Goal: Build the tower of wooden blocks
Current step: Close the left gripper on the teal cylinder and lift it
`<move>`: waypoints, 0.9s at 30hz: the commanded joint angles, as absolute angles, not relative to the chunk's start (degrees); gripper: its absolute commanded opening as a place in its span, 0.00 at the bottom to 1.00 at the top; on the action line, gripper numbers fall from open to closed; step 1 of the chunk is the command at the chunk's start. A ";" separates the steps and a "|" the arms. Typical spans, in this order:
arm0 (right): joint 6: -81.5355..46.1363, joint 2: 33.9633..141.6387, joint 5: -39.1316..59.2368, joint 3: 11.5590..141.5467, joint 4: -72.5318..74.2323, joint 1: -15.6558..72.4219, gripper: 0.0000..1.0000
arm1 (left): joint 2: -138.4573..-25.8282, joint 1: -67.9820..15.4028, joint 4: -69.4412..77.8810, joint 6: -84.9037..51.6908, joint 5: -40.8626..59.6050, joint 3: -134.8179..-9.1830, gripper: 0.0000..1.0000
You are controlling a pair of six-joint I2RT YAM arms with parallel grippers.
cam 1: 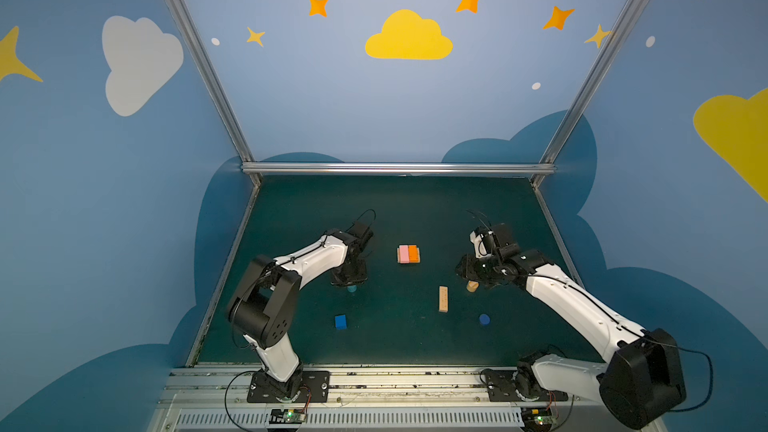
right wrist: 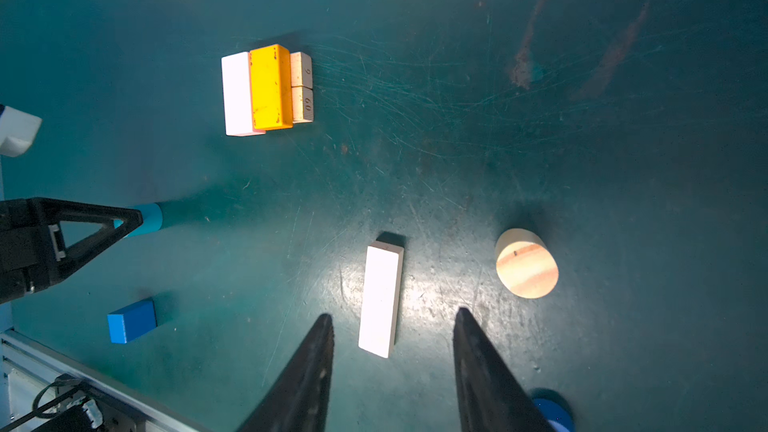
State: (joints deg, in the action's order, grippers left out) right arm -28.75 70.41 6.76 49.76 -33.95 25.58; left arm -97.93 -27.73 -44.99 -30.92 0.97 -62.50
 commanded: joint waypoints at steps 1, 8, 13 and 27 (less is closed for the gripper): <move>-29.43 70.54 7.50 49.04 -33.30 25.42 0.46 | -96.94 -27.93 -45.35 -31.19 1.31 -61.95 0.38; -29.44 70.58 7.48 49.09 -33.30 25.48 0.46 | -97.12 -28.13 -45.28 -30.89 1.32 -61.99 0.36; -29.45 70.66 7.56 49.05 -33.22 25.48 0.46 | -97.45 -28.21 -45.35 -30.85 1.32 -62.05 0.34; -29.27 72.73 7.47 50.00 -33.13 25.49 0.46 | -97.19 -28.36 -45.14 -30.15 1.93 -63.03 0.19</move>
